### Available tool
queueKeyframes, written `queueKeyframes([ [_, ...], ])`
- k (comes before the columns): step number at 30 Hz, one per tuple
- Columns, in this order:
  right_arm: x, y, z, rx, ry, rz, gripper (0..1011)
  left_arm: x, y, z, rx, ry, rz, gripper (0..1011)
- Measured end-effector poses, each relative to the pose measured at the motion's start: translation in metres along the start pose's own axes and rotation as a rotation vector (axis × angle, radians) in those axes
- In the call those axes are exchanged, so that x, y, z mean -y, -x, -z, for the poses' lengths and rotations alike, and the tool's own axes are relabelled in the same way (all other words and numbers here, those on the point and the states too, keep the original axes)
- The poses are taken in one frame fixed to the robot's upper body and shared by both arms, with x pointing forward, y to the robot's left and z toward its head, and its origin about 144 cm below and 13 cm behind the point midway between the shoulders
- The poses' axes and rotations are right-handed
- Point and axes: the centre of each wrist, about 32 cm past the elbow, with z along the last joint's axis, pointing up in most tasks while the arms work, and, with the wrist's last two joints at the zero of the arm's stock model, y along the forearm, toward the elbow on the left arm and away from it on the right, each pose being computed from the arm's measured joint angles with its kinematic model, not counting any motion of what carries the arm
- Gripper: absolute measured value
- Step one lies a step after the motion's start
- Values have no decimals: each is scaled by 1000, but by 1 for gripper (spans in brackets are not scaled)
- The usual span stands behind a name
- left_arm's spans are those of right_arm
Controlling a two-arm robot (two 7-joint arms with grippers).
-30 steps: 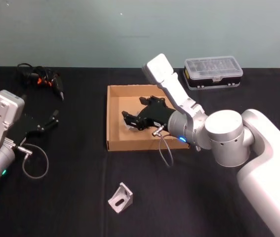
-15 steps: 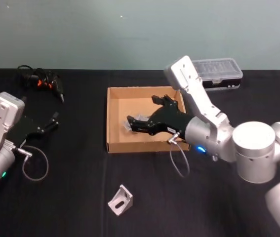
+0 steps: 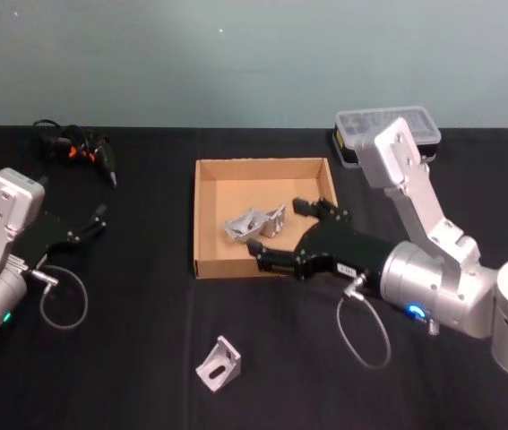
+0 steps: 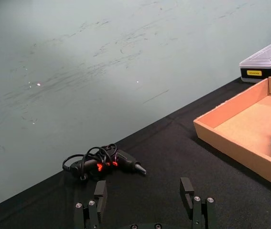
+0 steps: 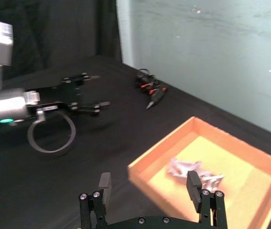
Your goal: Use one hand to pick up the angle iron from the table and place it into the box.
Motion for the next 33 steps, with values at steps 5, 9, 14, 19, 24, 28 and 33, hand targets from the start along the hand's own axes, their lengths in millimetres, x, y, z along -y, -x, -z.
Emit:
queueKeyframes([
  [5, 15, 4, -5, -29, 33, -64, 1003, 0, 0, 0, 0, 0, 0, 1000],
  [9, 23, 7, -9, -35, 82, -132, 1003, 0, 0, 0, 0, 0, 0, 1000],
  [14, 25, 8, -12, -36, 154, -201, 1003, 0, 0, 0, 0, 0, 0, 1000],
  [19, 21, 9, -13, -41, 217, -245, 1003, 0, 0, 0, 0, 0, 0, 1000],
  [24, 13, 11, -9, -45, 273, -268, 1003, 0, 0, 0, 0, 0, 0, 1000],
  [28, 8, 14, -6, -50, 299, -273, 1003, 0, 0, 0, 0, 0, 0, 1000],
  [33, -2, 18, 0, -59, 328, -260, 1002, 0, 0, 0, 0, 0, 0, 1000],
])
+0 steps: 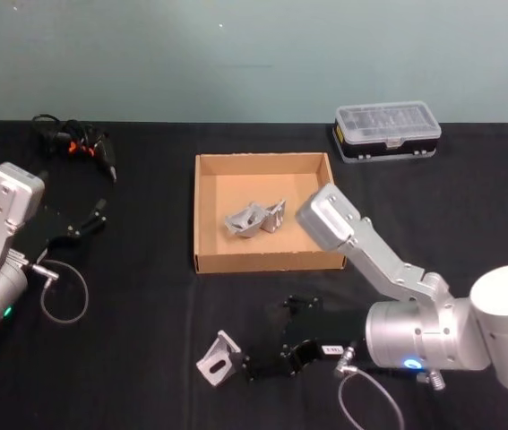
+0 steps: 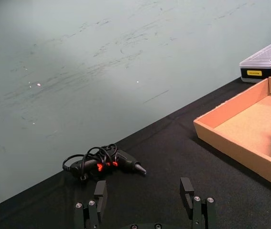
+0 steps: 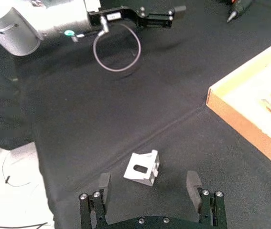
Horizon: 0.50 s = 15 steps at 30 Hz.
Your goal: Use one hand to pick up the angle iron from the table and place it into the box.
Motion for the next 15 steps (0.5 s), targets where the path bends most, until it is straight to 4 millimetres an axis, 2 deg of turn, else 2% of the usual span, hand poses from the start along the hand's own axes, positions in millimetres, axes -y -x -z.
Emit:
queueKeyframes([
  [15, -24, 1, 5, -33, 23, 30, 1003, 0, 0, 0, 0, 0, 0, 1000],
])
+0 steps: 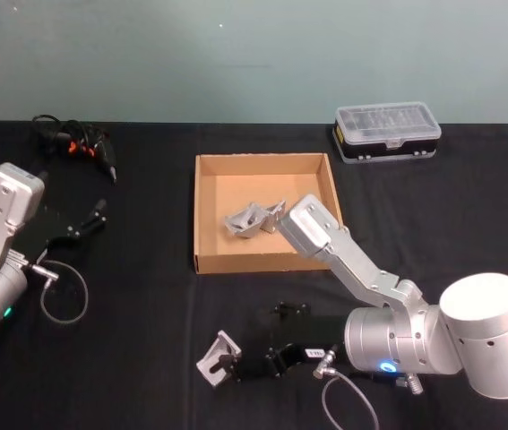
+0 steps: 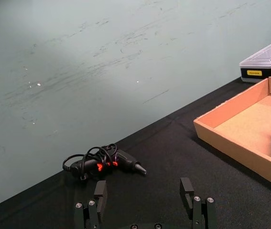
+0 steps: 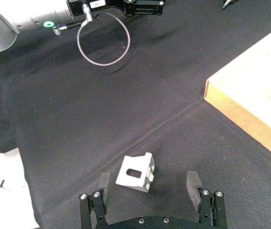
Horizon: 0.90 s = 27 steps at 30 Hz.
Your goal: Use one hand to pick up the angle iron from the table and place it into the box.
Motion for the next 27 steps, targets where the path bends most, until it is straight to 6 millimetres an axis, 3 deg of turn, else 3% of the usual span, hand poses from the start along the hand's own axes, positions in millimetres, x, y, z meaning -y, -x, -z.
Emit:
queueKeyframes([
  [20, -13, 3, 4, 6, 2, 6, 1000, 0, 0, 0, 0, 0, 0, 1000],
  [23, -14, 3, 5, 6, 1, 7, 964, 0, 0, 0, 0, 0, 0, 1000],
  [27, -15, 3, 6, -1, -3, 9, 840, 0, 0, 0, 0, 0, 0, 1000],
])
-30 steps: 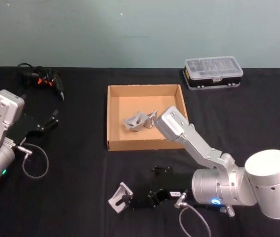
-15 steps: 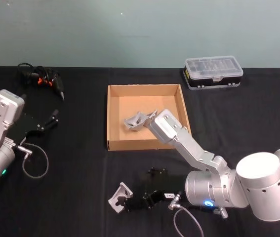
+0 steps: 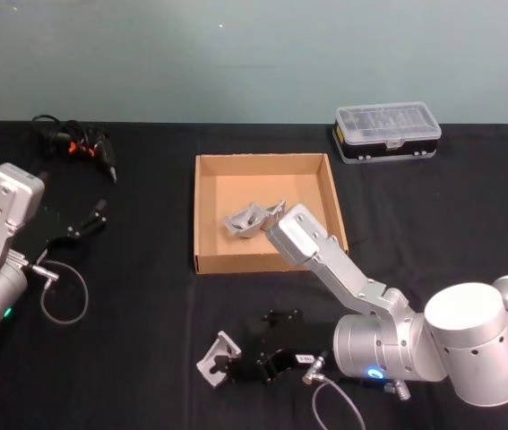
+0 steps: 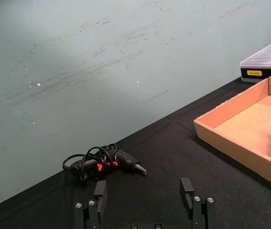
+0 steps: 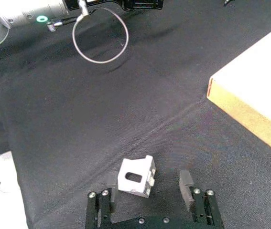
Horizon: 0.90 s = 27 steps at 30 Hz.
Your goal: Use one hand to pick up the angle iron from the table and place it into the box.
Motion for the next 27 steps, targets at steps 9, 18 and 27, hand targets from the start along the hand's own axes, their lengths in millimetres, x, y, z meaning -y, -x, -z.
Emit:
queueKeyframes([
  [9, -3, 3, 3, -6, -2, -4, 570, 0, 0, 0, 0, 0, 0, 1000],
  [18, -5, 4, 4, -7, -4, -7, 273, 0, 0, 0, 0, 0, 0, 1000],
  [27, -6, 5, 5, -7, -10, -5, 75, 0, 0, 0, 0, 0, 0, 1000],
])
